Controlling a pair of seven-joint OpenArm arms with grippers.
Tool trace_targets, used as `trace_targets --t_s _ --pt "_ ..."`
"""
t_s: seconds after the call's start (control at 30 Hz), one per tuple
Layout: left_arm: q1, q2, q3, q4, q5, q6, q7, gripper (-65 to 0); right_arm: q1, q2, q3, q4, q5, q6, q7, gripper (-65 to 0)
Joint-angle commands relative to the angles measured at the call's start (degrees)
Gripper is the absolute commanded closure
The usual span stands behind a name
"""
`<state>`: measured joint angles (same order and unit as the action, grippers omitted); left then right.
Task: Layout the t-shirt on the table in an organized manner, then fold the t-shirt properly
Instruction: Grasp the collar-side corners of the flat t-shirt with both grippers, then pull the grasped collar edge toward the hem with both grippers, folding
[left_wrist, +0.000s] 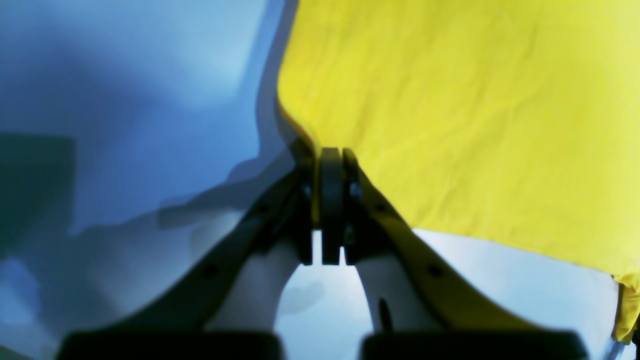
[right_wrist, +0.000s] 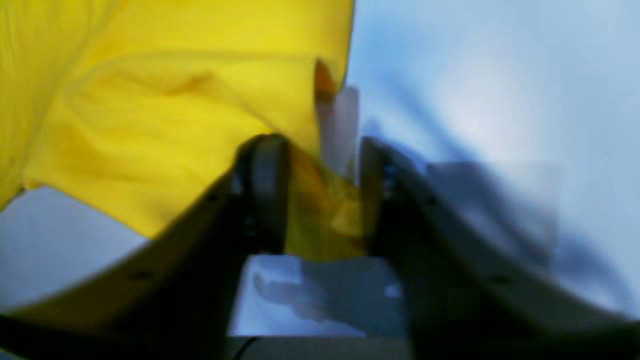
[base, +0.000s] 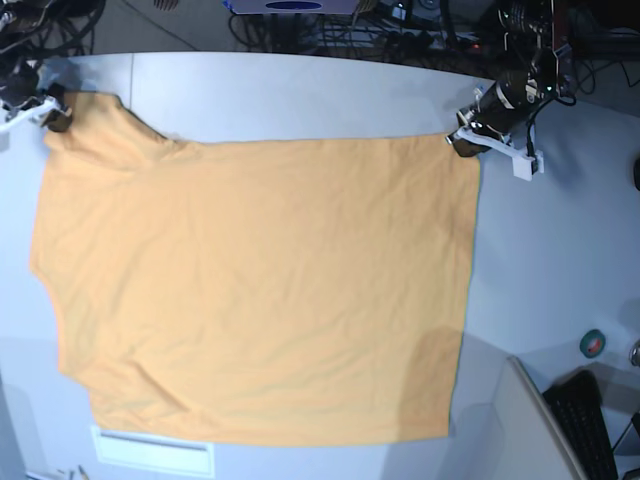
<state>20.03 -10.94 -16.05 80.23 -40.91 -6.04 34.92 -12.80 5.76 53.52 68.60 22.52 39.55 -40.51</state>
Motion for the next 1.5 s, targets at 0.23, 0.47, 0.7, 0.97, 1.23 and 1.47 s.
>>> trace_targets --t_s 0.23,0.47,0.7,0.97,1.23,1.47 --pt "0.3 -0.5 -0.2 1.0 -0.3 -0.2 -0.5 0.0 -0.6 1.2 0.5 1.2 0.5 0.4 -4.7 0.0" --pt "0.8 -1.8 -0.2 1.2 -0.3 -0.2 -0.6 0.0 -4.0 -0.5 0.3 10.4 0.7 0.4 -9.0 0.0" --pt "0.8 -1.8 -0.2 1.3 -0.3 -0.2 -0.6 0.0 -5.1 -2.0 0.3 16.5 0.7 0.4 -12.3 0.0" --pt "4.9 -2.7 -0.3 9.8 -0.2 0.0 -0.5 0.0 -5.6 -3.1 0.3 20.9 0.7 0.4 -15.6 0.0" --pt "3.7 -2.7 -0.7 16.1 -0.4 0.1 -0.3 0.0 -2.4 -1.5 -7.5 28.4 0.4 0.4 -15.7 0.0" --pt "-4.4 -2.3 -0.6 12.6 -0.3 0.1 6.4 0.0 5.4 0.5 -12.8 28.1 0.4 -4.5 -15.6 0.0"
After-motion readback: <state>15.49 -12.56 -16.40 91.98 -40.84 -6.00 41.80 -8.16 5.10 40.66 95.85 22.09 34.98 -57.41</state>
